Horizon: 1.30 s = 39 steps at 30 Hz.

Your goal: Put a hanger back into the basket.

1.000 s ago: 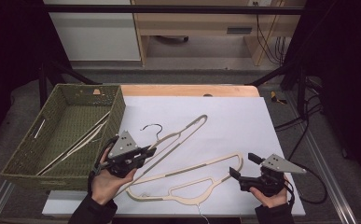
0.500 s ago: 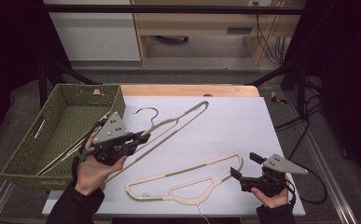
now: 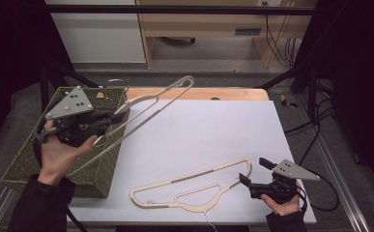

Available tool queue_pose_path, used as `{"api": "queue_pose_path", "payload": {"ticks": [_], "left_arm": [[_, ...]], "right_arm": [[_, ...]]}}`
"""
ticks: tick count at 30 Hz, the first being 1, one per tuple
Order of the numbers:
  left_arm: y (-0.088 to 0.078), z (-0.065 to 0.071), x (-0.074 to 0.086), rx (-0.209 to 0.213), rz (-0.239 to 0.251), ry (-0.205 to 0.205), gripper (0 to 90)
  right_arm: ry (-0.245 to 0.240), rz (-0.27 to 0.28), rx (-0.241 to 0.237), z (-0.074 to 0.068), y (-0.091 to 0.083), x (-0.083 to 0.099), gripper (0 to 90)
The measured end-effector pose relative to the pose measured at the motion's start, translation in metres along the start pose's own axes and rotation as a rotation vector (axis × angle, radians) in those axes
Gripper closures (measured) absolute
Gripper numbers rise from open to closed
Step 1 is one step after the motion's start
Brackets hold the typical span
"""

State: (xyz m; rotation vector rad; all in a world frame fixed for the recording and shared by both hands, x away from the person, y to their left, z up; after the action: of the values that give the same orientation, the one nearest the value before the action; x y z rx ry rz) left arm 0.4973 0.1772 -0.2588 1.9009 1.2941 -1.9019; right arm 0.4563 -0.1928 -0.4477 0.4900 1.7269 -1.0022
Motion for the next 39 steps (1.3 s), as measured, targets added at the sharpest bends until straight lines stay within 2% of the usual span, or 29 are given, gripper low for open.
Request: {"api": "queue_pose_path", "payload": {"ticks": [5, 9, 18, 25, 31, 39], "left_arm": [[-0.010, -0.034, 0.011, -0.031, -0.002, -0.023, 85.6], [-0.016, -0.060, 0.024, -0.079, -0.027, -0.015, 85.6], [-0.022, -0.104, 0.058, -0.140, -0.056, -0.038, 85.6], [-0.028, -0.128, 0.090, -0.171, -0.108, -0.041, 85.6], [-0.034, -0.139, 0.108, -0.184, -0.114, -0.056, 85.6], [-0.035, -0.156, 0.136, -0.220, -0.159, -0.065, 85.6]], "right_arm": [[0.002, -0.001, 0.003, 0.000, 0.001, 0.000, 7.9], [-0.001, -0.006, 0.008, 0.001, 0.002, 0.001, 7.8], [0.001, -0.010, 0.007, 0.001, 0.002, 0.002, 7.7], [-0.001, -0.011, 0.010, 0.002, 0.003, 0.002, 7.5], [0.002, -0.012, 0.009, 0.002, 0.004, 0.003, 7.5], [0.002, -0.013, 0.009, 0.002, 0.004, 0.003, 7.4]]}}
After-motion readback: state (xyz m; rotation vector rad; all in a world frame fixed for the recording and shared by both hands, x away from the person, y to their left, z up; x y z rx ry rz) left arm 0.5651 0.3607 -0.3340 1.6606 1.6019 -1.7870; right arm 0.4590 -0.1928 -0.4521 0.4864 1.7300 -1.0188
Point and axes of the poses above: each handheld gripper's, and its own axes: y roughly forward along the jaws, x roughly out of its underside, z roughly to its right, the point moved 10 cm from there along y, roughly forward along the jaws, and after that the axes turned 2 degrees about -z, right-handed, at the moved point
